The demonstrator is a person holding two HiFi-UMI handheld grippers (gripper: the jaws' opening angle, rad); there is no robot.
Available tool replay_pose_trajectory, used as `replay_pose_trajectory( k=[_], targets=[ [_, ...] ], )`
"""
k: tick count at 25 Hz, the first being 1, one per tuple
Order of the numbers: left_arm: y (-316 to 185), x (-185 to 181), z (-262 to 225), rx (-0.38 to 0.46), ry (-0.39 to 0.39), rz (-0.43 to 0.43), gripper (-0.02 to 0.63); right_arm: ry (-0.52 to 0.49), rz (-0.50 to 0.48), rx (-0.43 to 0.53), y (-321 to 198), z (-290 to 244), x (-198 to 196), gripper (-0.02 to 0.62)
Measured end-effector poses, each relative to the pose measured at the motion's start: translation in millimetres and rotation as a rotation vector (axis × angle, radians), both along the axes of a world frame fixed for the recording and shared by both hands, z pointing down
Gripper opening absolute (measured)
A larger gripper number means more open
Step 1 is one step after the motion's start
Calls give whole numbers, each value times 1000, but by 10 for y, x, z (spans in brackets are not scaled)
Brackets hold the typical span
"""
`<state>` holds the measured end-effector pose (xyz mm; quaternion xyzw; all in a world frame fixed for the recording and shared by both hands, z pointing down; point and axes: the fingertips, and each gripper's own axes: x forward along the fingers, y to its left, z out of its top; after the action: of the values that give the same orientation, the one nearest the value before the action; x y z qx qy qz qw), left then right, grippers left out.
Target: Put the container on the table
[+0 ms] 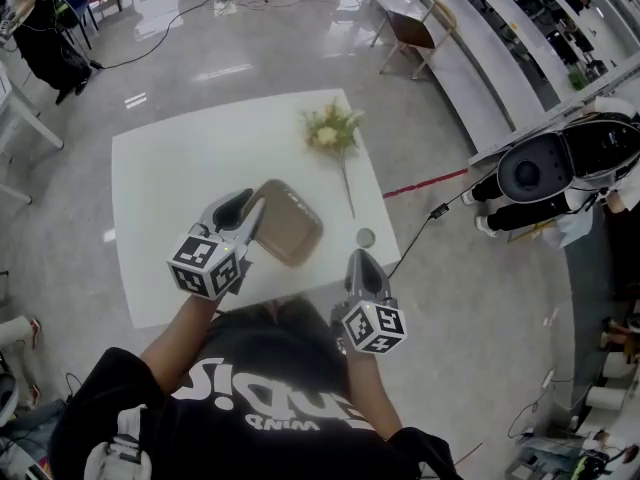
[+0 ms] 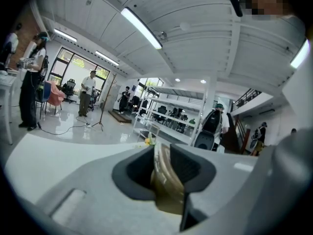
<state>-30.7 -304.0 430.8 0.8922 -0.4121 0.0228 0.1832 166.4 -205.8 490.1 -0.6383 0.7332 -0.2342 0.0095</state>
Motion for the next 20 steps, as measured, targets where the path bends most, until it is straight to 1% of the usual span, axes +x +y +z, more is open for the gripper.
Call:
replay_pose_trajectory(
  k=[4,8,13,20],
  targets=[
    [-113,69,42,-9,1,-34,101,-2,-52,-2,-197,31,61,0],
    [-217,102,77,-10,-5,-62,101,-11,-73,7,-363,16,128,0],
    [-364,170,237,-31,-7,-89,101,-18,-73,3,-427,23,224,0],
    [-580,296,589,-71,-6,-86,100,-26,-53,-22,-443,131,337,0]
  ],
)
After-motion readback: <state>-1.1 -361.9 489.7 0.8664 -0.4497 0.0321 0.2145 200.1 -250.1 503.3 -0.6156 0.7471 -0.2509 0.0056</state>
